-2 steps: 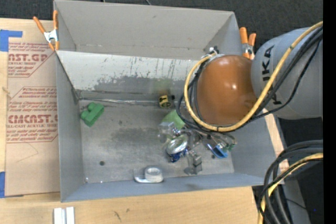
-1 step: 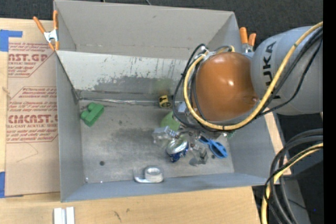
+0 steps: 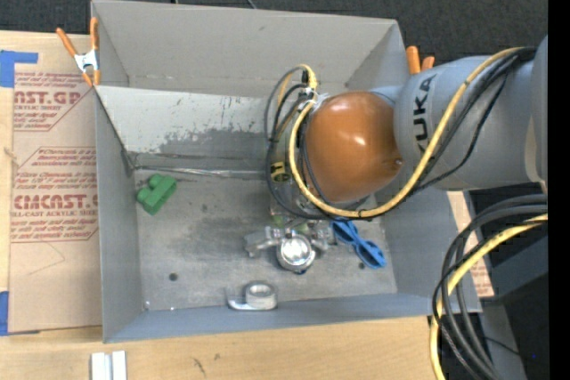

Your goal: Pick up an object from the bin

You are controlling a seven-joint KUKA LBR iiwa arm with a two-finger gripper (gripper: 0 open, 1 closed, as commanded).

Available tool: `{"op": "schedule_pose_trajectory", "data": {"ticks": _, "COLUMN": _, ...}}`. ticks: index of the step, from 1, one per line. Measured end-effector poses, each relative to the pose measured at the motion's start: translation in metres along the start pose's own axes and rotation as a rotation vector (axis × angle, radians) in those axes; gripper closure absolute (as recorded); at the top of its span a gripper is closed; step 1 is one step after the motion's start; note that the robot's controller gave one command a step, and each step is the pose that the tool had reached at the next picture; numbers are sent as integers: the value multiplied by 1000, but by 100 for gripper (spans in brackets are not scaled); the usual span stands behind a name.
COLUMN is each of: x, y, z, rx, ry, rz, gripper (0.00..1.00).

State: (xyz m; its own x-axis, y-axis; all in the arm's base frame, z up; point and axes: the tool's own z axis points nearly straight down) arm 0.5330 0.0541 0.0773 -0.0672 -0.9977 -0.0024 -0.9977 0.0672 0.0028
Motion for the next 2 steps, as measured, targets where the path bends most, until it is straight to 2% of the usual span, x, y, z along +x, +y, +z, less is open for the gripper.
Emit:
{"op": "schedule_pose_trajectory", "data": {"ticks": 1, "x": 0, "y": -1, "z": -1, "rx": 1, "ry": -1, "rz": 2, "gripper": 100}}
{"op": "schedule_pose_trajectory", "data": {"ticks": 2, "x": -7, "y": 9, "z": -144, "rx": 11, "ry": -1, "rz": 6, "gripper": 100}}
